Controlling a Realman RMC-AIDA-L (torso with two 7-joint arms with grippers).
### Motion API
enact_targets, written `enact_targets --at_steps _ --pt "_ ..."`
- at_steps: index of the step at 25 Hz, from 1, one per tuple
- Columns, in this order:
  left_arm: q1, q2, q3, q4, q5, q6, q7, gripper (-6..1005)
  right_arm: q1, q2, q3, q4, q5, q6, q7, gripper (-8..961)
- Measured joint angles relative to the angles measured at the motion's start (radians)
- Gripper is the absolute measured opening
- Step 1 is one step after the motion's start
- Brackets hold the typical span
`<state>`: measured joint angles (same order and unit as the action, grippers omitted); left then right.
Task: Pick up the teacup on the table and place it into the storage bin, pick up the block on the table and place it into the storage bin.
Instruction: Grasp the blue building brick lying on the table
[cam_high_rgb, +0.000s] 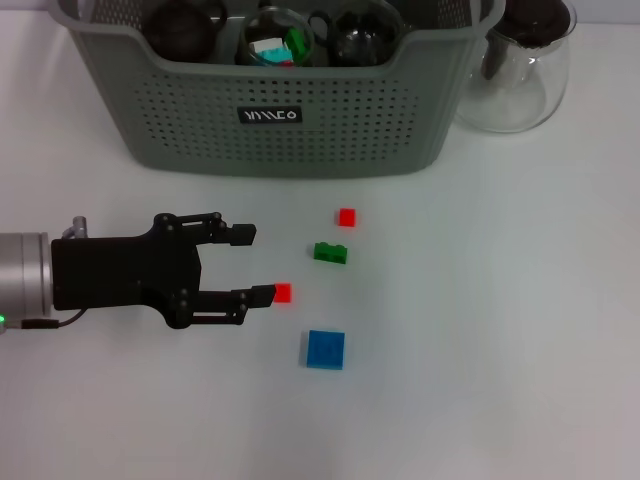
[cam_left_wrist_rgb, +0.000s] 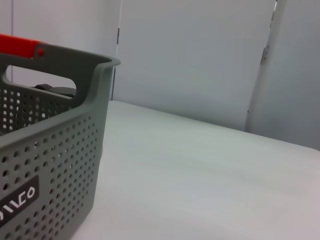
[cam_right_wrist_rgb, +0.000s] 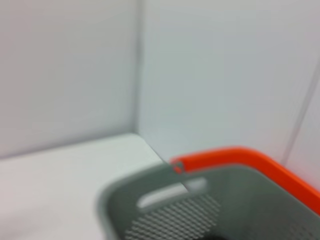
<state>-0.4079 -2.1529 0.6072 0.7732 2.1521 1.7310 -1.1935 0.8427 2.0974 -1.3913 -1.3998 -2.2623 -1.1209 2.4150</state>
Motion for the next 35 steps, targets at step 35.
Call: enact_targets --at_steps 35 --pt "0.000 0.005 0.000 0.006 0.022 0.005 0.002 766 0.127 0.022 -0.531 0.427 0.013 -0.256 -0.010 945"
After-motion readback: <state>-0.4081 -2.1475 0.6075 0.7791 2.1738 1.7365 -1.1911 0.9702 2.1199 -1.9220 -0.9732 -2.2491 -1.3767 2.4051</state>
